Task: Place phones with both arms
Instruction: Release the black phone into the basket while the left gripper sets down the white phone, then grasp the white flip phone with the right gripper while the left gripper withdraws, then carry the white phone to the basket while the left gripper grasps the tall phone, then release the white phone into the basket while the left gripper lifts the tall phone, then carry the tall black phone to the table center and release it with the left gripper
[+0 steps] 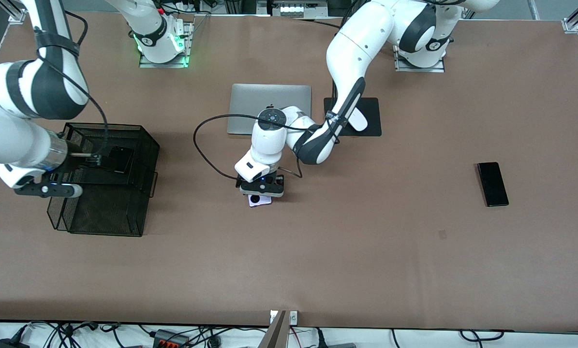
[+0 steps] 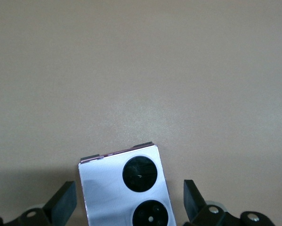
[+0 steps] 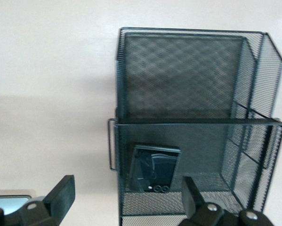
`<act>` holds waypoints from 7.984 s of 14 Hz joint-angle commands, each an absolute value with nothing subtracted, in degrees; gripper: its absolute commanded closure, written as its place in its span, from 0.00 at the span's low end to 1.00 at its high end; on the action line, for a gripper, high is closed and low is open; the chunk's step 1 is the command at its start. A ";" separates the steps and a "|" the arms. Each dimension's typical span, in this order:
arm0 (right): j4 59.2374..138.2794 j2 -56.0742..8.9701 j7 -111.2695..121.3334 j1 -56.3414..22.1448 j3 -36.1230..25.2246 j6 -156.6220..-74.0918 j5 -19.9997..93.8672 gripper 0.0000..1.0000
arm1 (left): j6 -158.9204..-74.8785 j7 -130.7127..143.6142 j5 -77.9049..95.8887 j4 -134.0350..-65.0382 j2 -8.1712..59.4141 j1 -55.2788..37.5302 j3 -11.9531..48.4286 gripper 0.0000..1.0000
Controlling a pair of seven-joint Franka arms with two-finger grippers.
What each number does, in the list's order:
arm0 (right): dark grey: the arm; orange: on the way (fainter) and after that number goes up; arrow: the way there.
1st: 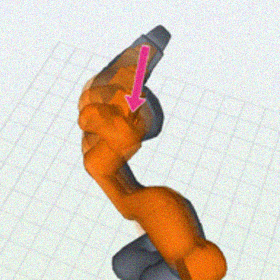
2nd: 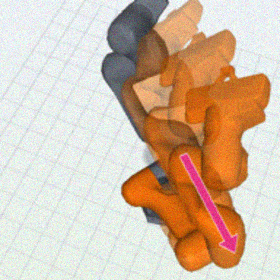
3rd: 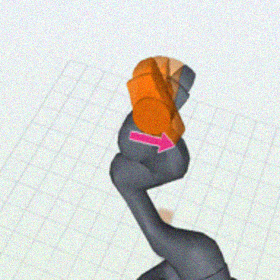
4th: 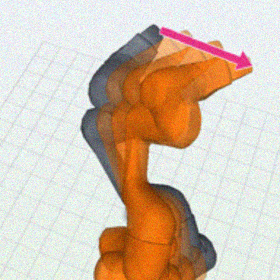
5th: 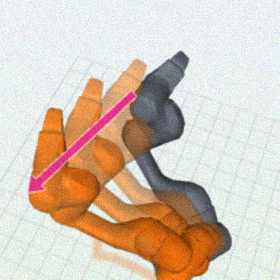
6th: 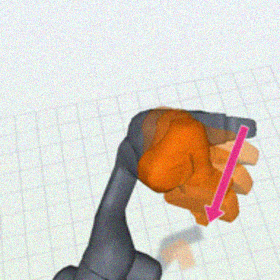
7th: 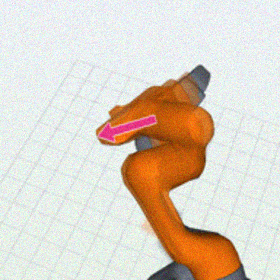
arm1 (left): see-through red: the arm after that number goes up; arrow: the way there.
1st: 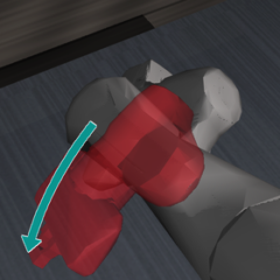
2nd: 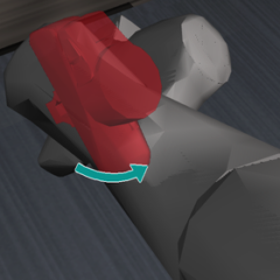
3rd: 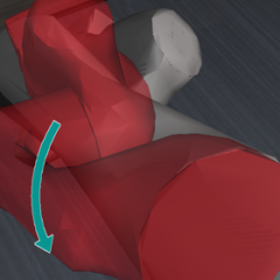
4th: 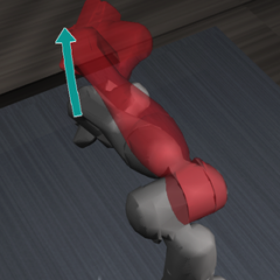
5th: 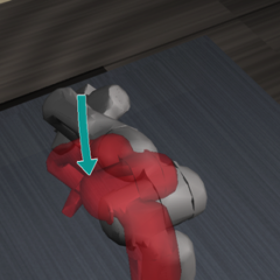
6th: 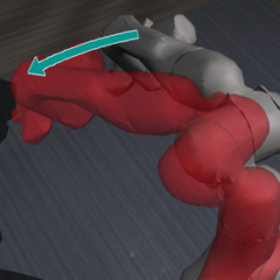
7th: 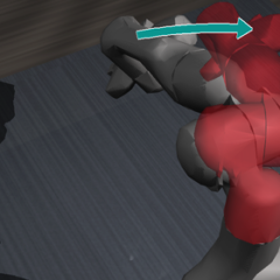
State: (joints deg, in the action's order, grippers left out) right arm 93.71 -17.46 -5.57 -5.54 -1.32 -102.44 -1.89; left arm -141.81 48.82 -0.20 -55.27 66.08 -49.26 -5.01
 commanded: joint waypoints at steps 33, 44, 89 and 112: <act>77.17 -49.39 -8.58 -32.86 0.44 -129.20 6.50 0.00 | -119.78 -17.20 1.14 -93.87 30.05 6.76 0.00 0.00; 77.17 -52.38 -16.69 -34.45 -0.18 -130.25 2.28 0.00 | -133.49 -28.04 5.36 -97.20 37.26 17.22 0.44 0.01; 79.54 -39.37 8.35 3.78 -1.05 -107.49 -1.05 0.70 | -120.17 -5.41 5.45 -104.86 28.48 19.60 10.08 0.53; 78.31 -29.10 8.00 3.69 -0.18 -107.49 -0.53 0.00 | -133.82 66.44 4.31 -68.38 49.91 -23.62 18.03 0.52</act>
State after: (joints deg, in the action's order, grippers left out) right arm 77.41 -30.89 8.40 3.51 -0.81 -107.78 -0.52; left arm -130.24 65.16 4.76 -73.03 46.64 -20.84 19.89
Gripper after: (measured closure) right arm 0.000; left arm 0.216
